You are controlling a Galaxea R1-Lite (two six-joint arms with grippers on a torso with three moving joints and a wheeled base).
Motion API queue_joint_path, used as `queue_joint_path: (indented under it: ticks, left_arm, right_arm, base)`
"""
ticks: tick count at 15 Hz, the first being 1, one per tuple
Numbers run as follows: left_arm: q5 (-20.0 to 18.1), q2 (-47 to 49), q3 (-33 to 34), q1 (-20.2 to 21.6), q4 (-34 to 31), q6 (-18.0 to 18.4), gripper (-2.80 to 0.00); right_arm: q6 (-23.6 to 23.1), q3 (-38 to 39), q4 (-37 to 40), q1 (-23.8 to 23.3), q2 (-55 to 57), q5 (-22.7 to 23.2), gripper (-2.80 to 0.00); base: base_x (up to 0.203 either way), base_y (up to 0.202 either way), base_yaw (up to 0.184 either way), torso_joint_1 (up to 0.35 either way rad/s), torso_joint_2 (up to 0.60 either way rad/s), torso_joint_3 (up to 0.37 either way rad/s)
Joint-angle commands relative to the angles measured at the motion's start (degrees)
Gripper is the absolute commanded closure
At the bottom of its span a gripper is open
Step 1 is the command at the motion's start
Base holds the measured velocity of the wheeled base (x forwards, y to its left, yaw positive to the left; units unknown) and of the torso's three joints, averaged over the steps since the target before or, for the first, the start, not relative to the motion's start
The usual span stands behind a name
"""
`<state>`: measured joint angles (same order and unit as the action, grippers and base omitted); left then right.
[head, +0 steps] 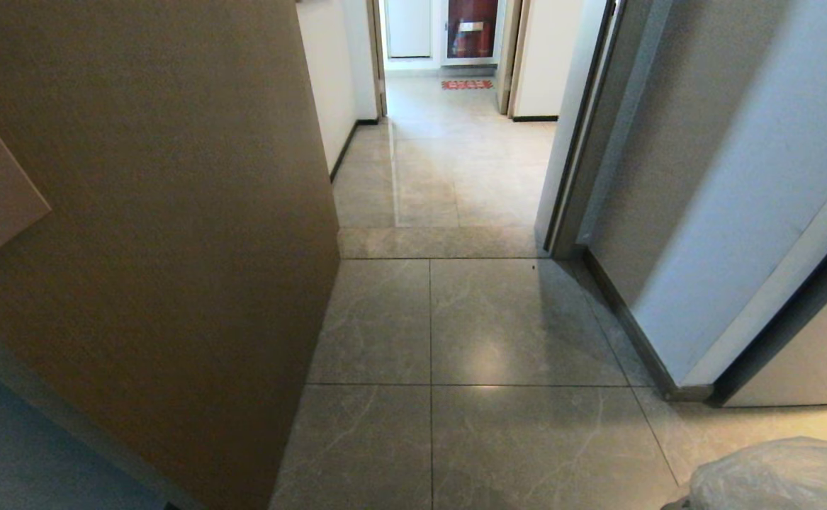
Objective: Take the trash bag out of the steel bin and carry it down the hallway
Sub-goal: Put the trash bag at the door
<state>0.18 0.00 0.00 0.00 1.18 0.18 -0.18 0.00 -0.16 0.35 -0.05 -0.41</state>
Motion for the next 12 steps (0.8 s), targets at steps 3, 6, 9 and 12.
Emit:
queue_joint_path:
  ticks: [3,6,9,12]
  left_arm:
    - [-0.01,0.00,0.62,0.00,0.05,-0.01,0.00]
    - [0.08,0.00,0.62,0.00,0.05,-0.01,0.00]
    - [0.08,0.00,0.62,0.00,0.21,0.09,0.00]
    - [0.07,0.00,0.62,0.00,0.13,0.17,0.00]
  right_arm:
    - [0.01,0.00,-0.02,-0.09,0.05,-0.02,0.00]
    - [0.01,0.00,-0.02,0.00,0.05,-0.02,0.00]
    - [0.01,0.00,-0.02,0.00,0.05,-0.02,0.00]
    - [0.01,0.00,-0.02,0.00,0.05,-0.02,0.00]
  base:
    - [0.000,0.000,0.000,0.000,0.00,0.000]
    - [0.000,0.000,0.000,0.000,0.00,0.000]
    - [0.000,0.000,0.000,0.000,0.00,0.000]
    - [0.000,0.000,0.000,0.000,0.00,0.000]
